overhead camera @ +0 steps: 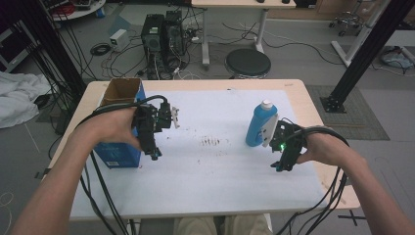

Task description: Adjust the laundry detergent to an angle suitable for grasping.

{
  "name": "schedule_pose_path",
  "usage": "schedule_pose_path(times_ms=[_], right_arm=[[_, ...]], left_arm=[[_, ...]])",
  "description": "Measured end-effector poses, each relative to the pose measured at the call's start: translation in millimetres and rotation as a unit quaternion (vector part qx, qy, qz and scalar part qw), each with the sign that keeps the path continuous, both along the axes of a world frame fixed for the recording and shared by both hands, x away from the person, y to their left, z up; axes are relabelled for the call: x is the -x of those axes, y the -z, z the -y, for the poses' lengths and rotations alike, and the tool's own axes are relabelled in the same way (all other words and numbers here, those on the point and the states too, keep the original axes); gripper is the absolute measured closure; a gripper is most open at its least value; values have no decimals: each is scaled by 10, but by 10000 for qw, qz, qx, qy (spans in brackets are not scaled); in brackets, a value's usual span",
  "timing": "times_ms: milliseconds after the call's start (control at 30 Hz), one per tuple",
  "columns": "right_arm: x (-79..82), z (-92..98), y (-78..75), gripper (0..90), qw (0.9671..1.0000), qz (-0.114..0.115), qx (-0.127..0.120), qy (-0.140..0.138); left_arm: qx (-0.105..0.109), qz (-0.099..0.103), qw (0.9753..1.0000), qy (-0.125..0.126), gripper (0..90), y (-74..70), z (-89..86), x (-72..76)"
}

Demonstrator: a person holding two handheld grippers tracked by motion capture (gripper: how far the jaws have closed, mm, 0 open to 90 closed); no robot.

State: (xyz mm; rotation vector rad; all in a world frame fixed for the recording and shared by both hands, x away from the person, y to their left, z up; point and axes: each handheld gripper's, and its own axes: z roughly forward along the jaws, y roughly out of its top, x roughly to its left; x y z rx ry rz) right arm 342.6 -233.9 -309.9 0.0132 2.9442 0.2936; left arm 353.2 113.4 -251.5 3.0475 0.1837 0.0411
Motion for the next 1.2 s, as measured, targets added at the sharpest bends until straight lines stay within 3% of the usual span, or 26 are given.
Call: schedule_pose_path(times_ms=[800, 933, 1200], right_arm=[[38, -16, 2, 128, 10000, -5, 41, -57], [52, -12, -10, 128, 9999, 9, 71, -101], [86, 8, -28, 128, 10000, 19, 33, -69]], left_arm=[[181, 60, 9994, -301, 209, 108, 32, -45], [468, 271, 9975, -444, 209, 109, 86, -85], [871, 379, 9941, -517, 209, 228, 266, -139]])
